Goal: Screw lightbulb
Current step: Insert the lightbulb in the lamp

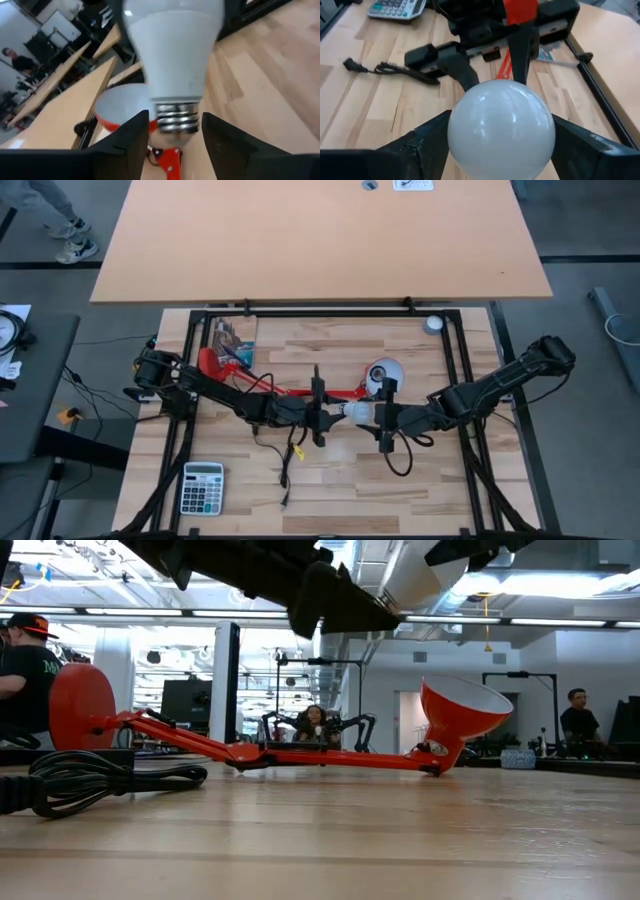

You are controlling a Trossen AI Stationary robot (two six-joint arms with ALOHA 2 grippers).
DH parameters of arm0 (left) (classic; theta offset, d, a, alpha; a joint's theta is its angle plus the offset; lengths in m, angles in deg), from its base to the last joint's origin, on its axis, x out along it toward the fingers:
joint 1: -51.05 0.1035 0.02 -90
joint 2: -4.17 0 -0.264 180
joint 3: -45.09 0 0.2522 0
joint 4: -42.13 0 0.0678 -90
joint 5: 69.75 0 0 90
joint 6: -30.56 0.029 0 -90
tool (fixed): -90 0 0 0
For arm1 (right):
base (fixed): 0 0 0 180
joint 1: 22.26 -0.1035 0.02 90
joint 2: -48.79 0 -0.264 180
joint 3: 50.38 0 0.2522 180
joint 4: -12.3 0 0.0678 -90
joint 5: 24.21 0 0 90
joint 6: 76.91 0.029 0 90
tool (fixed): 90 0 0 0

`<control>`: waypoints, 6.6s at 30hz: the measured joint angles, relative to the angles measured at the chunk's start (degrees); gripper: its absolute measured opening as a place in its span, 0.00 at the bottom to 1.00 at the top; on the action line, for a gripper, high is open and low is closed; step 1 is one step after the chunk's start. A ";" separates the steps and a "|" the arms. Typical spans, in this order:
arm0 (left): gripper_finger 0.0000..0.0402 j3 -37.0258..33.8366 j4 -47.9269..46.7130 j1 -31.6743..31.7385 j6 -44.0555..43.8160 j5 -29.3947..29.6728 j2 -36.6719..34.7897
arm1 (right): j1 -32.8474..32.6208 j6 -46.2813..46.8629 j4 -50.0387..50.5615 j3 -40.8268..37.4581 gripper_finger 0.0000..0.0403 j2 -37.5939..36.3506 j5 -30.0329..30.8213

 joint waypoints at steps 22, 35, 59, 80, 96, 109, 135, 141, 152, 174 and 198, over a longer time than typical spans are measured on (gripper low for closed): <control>0.50 -1.71 -22.87 8.04 -16.38 -4.78 0.44 | 2.42 27.85 37.31 3.85 0.73 -0.09 3.60; 0.61 -7.03 -15.06 8.37 -11.44 -6.22 1.00 | 5.22 28.73 36.04 -0.07 0.73 0.04 4.79; 0.51 -2.58 -12.78 9.37 -10.76 -3.97 9.76 | 9.53 27.35 33.94 -4.63 0.73 0.04 9.23; 0.22 -2.64 -14.04 10.73 -11.86 -13.31 9.80 | 7.16 31.83 28.16 -4.61 0.73 0.04 8.47; 0.20 -2.64 -12.11 10.21 -11.44 -13.08 9.40 | 10.70 38.21 24.40 -6.12 0.73 0.51 11.31; 0.41 -2.57 -8.17 10.38 -7.84 -8.40 9.80 | 11.28 39.24 17.87 -12.02 0.73 0.23 11.19; 0.29 -2.57 -14.21 15.50 -10.48 -10.19 9.75 | 13.75 37.71 17.99 -12.39 0.73 -0.37 10.68; 0.23 -2.55 -14.31 15.47 -10.17 -10.22 9.75 | 15.32 35.23 14.87 -12.59 0.73 -0.37 10.62; 0.22 -2.57 -14.12 15.47 -9.45 -10.06 9.75 | 18.19 38.09 12.78 -12.61 0.73 0.02 7.56; 0.22 -2.57 -14.16 15.47 -9.79 -11.06 9.75 | 20.35 59.13 11.52 -12.55 0.73 2.85 8.75; 0.22 -2.51 -15.11 17.04 2.16 -12.60 9.75 | 22.32 73.35 9.94 -12.66 0.85 3.04 10.38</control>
